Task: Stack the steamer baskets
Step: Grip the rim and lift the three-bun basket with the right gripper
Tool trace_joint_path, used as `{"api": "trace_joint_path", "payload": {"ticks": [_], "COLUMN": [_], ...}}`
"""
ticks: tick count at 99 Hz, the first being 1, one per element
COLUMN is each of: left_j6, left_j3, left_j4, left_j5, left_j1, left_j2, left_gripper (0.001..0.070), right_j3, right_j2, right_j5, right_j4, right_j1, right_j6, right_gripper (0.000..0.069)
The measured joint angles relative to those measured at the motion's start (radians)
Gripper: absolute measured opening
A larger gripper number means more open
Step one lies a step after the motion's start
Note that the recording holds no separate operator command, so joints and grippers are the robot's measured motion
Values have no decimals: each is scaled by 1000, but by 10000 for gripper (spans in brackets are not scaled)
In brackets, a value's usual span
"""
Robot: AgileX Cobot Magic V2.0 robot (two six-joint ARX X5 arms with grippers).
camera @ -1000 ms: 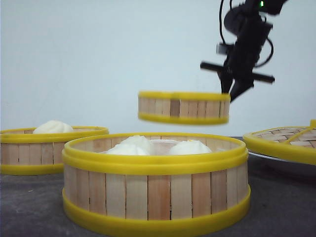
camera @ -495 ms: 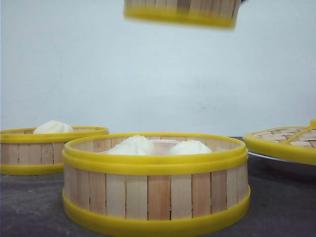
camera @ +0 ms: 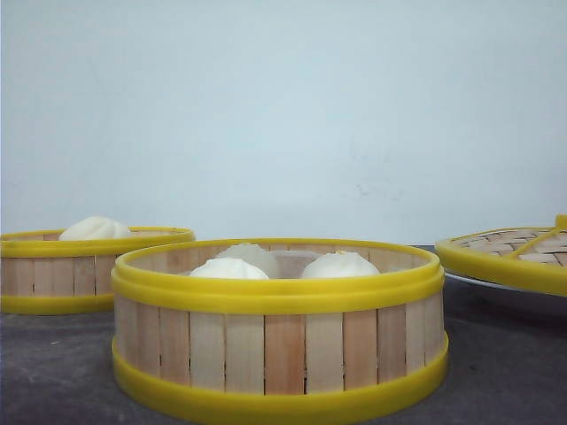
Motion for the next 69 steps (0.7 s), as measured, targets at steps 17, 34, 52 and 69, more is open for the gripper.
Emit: {"api": "trace_joint_path", "payload": {"ticks": [17,34,52,69], "left_j6": [0,0,0,0], "left_j3": [0,0,0,0], "left_j4": [0,0,-1,-6], "left_j5": [0,0,0,0], "left_j1": [0,0,0,0], "left_j2": [0,0,0,0], "left_gripper": [509,509,509,509], "right_j3": [-55,-204,-417,-612], "right_j2": [5,5,6,8], "right_j5": [38,35,38,38], "right_j4": [20,92,246,402], "right_j1": [35,69,96,106], "right_j6": [-3,-3,-1,9], "right_gripper": [32,31,31,31]}}
